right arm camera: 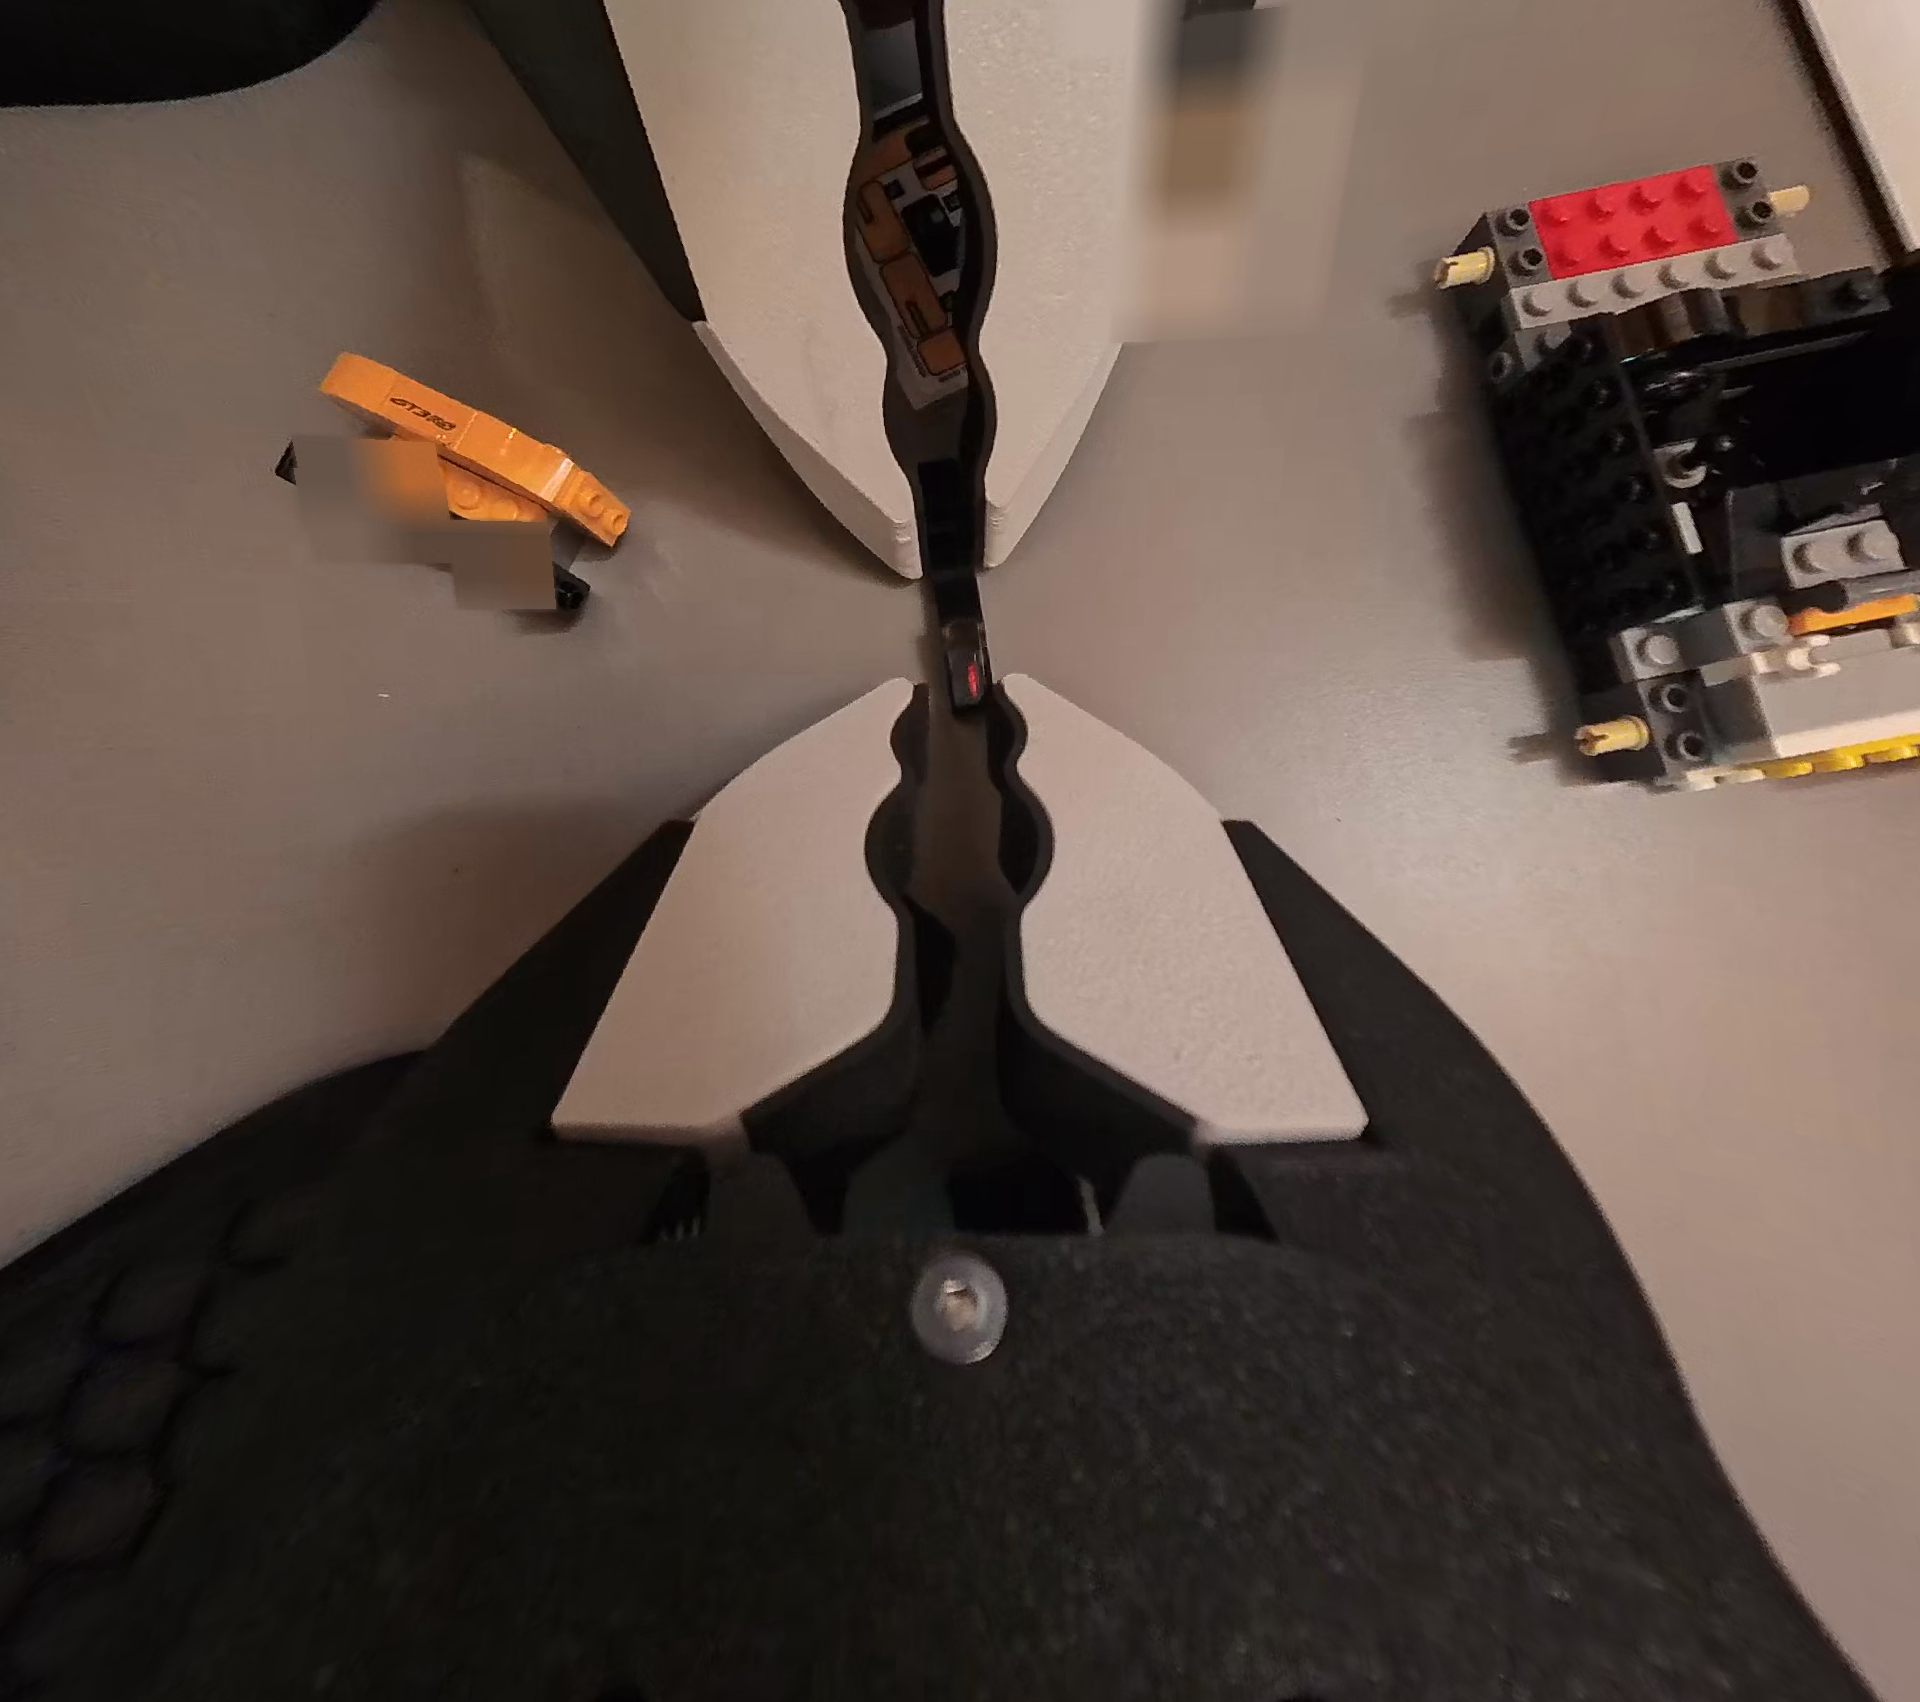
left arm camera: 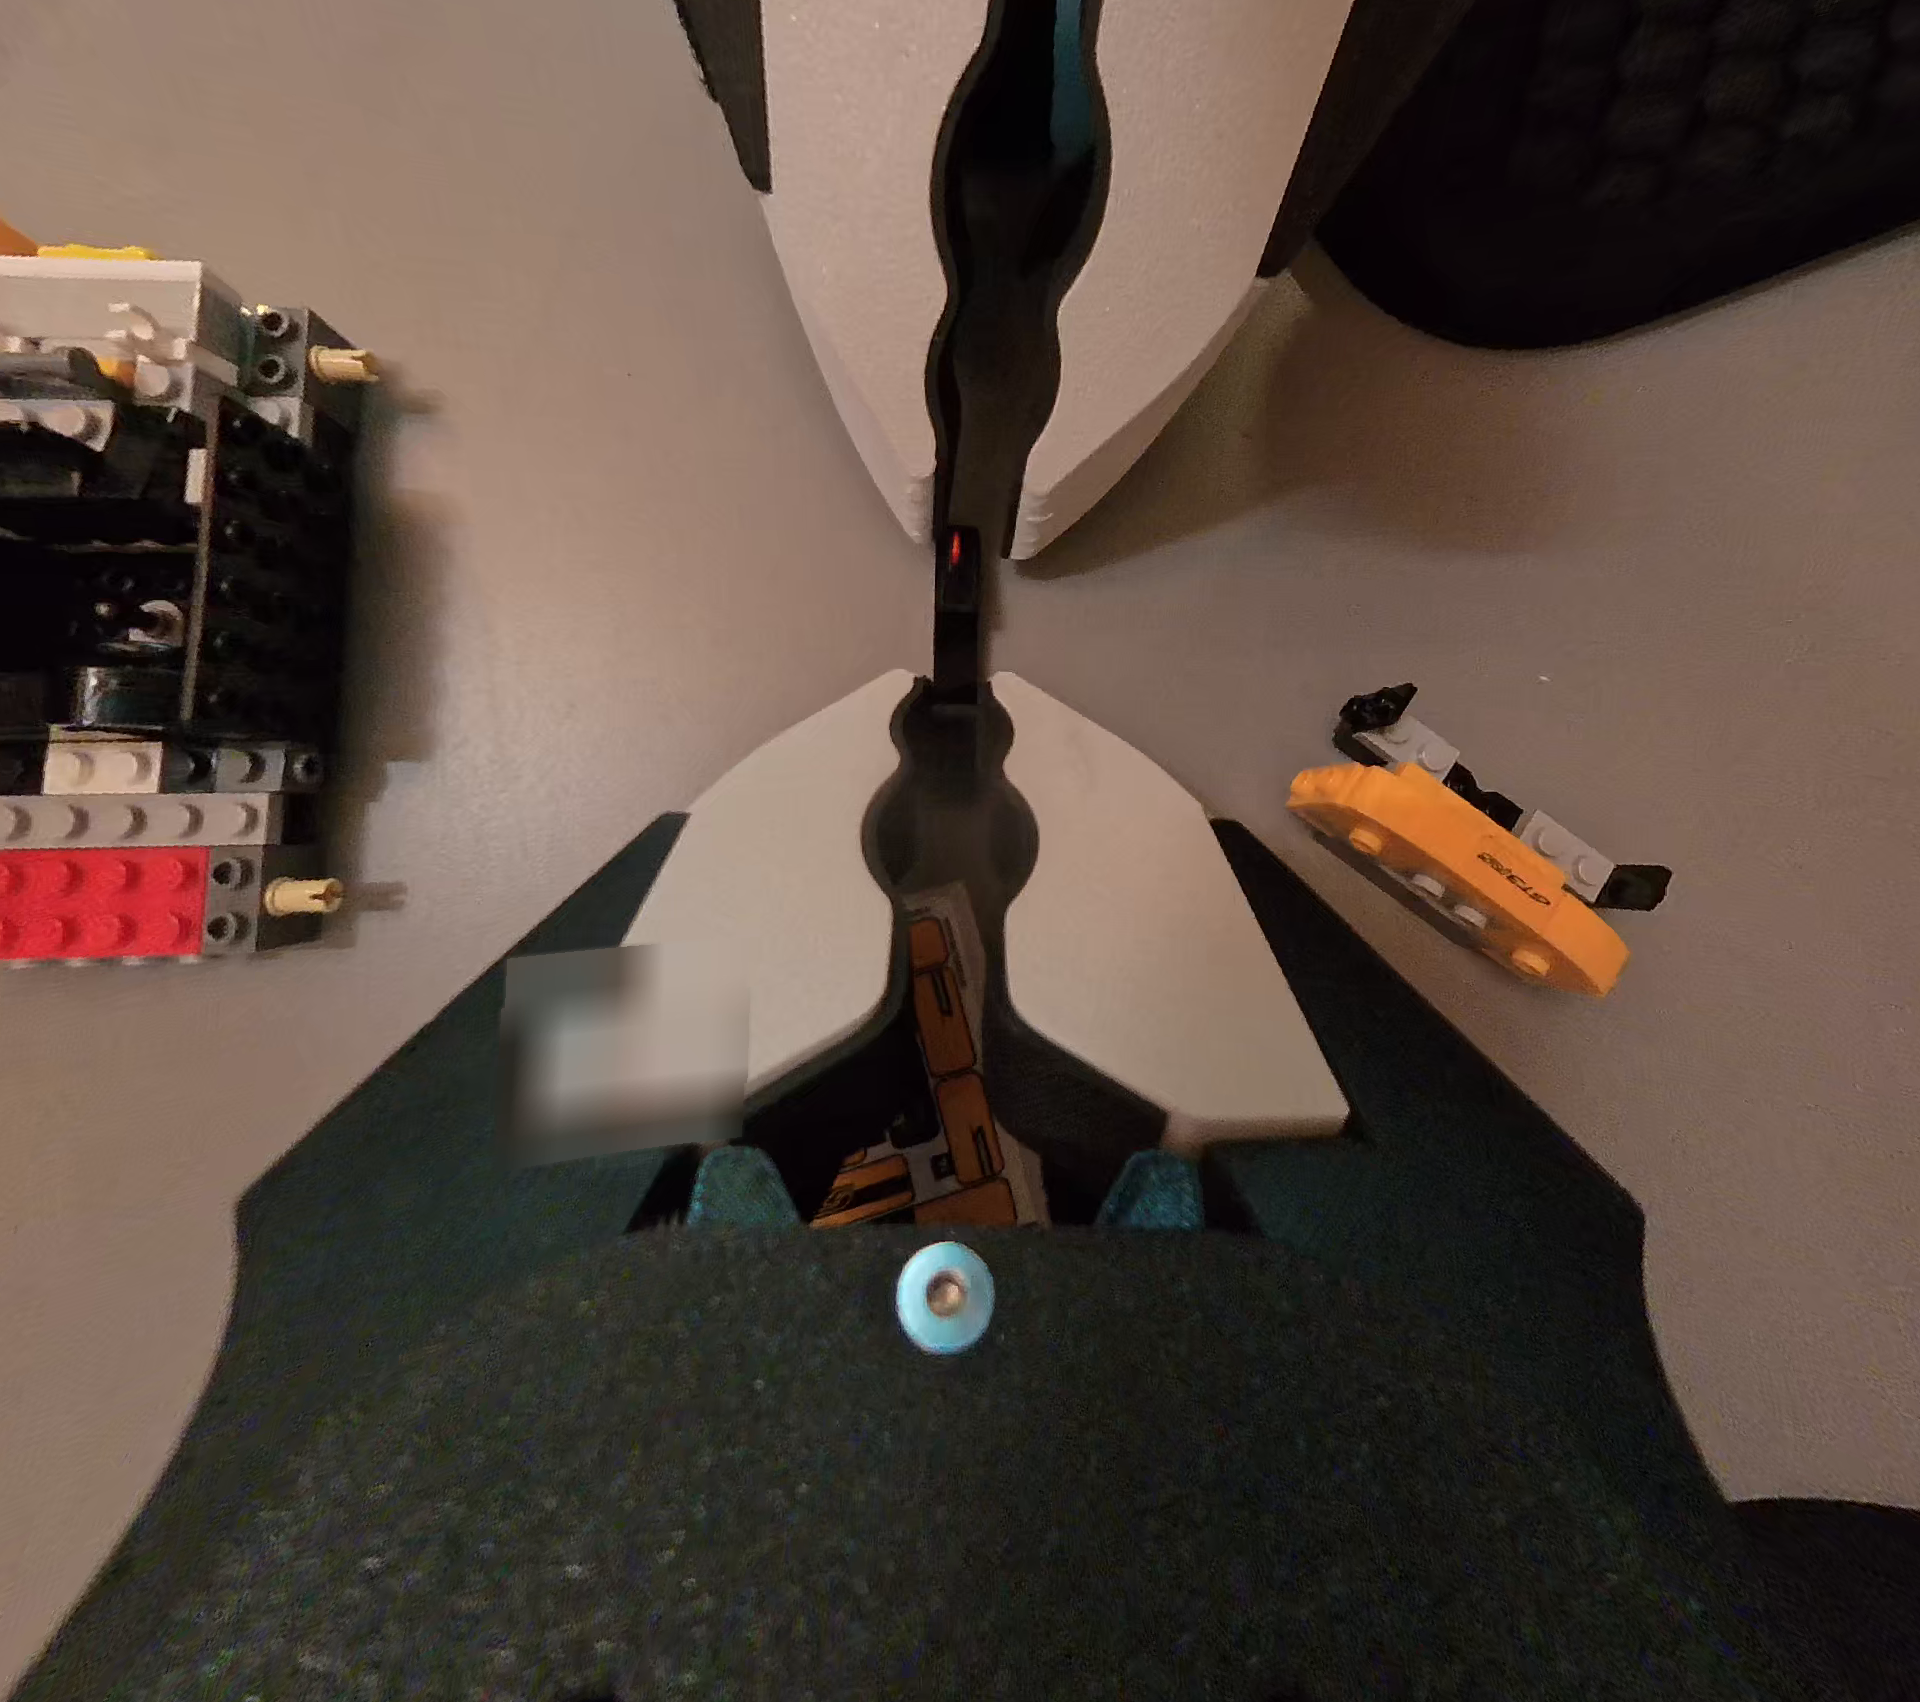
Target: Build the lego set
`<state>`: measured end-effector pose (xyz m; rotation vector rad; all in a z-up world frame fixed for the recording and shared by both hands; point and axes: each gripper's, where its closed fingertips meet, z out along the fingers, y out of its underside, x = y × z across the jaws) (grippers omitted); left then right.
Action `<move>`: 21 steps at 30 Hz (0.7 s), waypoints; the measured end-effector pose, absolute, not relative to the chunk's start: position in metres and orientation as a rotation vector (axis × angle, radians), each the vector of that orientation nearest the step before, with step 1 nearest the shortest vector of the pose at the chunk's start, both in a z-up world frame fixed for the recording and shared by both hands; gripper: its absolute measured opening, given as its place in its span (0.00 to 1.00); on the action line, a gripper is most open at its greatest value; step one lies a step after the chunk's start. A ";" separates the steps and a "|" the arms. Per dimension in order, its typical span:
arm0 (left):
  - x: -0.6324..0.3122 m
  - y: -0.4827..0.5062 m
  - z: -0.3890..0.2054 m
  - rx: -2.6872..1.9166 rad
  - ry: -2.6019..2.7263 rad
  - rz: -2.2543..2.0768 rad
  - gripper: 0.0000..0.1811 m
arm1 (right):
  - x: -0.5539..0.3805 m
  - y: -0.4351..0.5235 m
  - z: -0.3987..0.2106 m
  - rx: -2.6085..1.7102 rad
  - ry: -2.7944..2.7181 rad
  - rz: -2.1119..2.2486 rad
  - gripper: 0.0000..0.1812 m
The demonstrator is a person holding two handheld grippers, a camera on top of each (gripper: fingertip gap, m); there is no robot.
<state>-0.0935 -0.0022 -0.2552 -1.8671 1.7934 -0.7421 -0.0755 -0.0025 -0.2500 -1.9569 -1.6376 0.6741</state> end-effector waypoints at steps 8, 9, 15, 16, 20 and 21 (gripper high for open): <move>-0.093 -0.002 -0.255 -1.867 1.793 -0.744 0.04 | -0.075 0.000 -0.245 -1.952 -1.614 0.693 0.06; -0.093 -0.002 -0.255 -1.867 1.793 -0.743 0.04 | -0.076 0.000 -0.242 -1.949 -1.601 0.710 0.04; -0.093 -0.002 -0.255 -1.866 1.793 -0.742 0.05 | -0.077 0.000 -0.246 -1.978 -1.603 0.712 0.00; -0.093 -0.002 -0.255 -1.866 1.793 -0.742 0.05 | -0.077 0.000 -0.247 -1.982 -1.598 0.720 0.00; -0.093 -0.002 -0.255 -1.865 1.793 -0.745 0.04 | -0.077 0.000 -0.247 -1.997 -1.594 0.737 0.00; -0.093 -0.003 -0.255 -1.865 1.793 -0.745 0.05 | -0.077 0.000 -0.248 -2.001 -1.596 0.739 0.00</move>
